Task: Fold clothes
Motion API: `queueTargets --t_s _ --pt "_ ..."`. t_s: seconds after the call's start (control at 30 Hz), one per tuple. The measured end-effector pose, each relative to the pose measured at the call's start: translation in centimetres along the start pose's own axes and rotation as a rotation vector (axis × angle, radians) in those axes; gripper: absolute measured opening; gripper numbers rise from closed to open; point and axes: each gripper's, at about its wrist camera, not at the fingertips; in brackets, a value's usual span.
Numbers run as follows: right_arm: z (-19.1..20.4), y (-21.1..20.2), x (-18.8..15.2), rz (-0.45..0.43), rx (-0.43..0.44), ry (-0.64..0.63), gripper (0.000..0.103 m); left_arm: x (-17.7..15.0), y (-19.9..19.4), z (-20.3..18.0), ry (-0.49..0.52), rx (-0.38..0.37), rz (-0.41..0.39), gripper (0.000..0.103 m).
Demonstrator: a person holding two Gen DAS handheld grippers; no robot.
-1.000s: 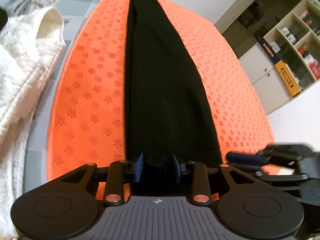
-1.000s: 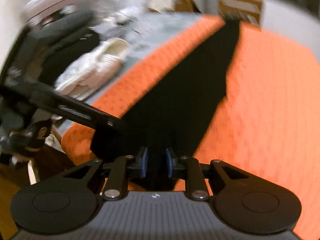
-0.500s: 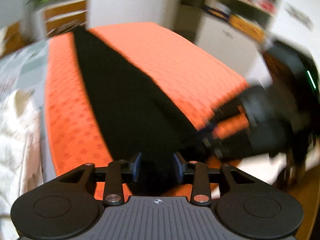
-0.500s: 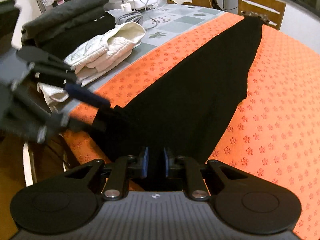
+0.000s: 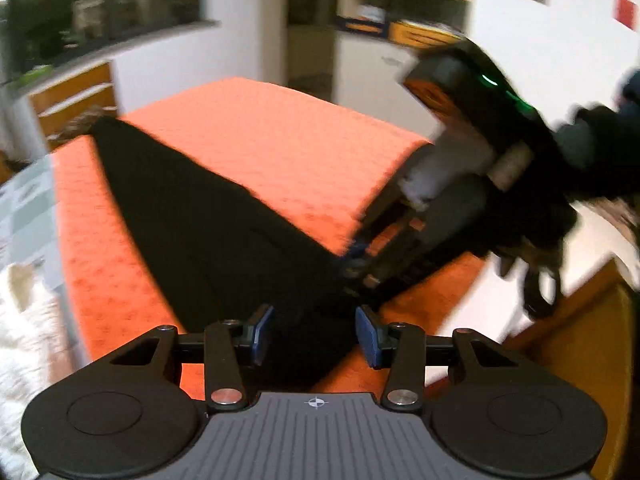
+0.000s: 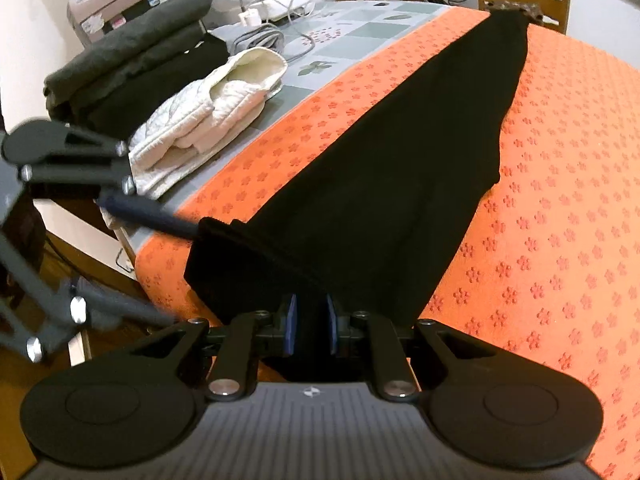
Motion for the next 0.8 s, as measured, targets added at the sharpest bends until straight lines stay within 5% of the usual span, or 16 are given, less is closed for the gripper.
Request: queueTargets --t_s 0.23,0.3,0.4,0.67,0.8 --pt "0.3 -0.3 -0.2 -0.005 -0.007 -0.061 0.022 -0.1 3.5 0.9 0.065 0.069 0.124 0.047" --pt "1.1 -0.5 -0.5 -0.003 -0.015 -0.134 0.041 0.1 3.5 1.0 0.059 0.058 0.125 0.048" --pt "2.7 -0.4 -1.0 0.010 -0.061 -0.274 0.053 0.3 3.8 0.9 0.058 0.053 0.123 0.048" --pt "6.1 0.9 -2.9 0.035 -0.271 -0.655 0.053 0.9 4.2 2.6 -0.046 -0.046 0.101 0.049" --pt "5.3 0.3 -2.0 0.048 -0.240 -0.631 0.043 0.9 3.9 1.4 0.025 -0.006 0.100 0.053"
Point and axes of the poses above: each gripper's, at about its wrist camera, not at the fingertips, and y roughly the way its jaws point, z to its left, x to its top, and after that the axes turned 14 degrees about z, right-handed
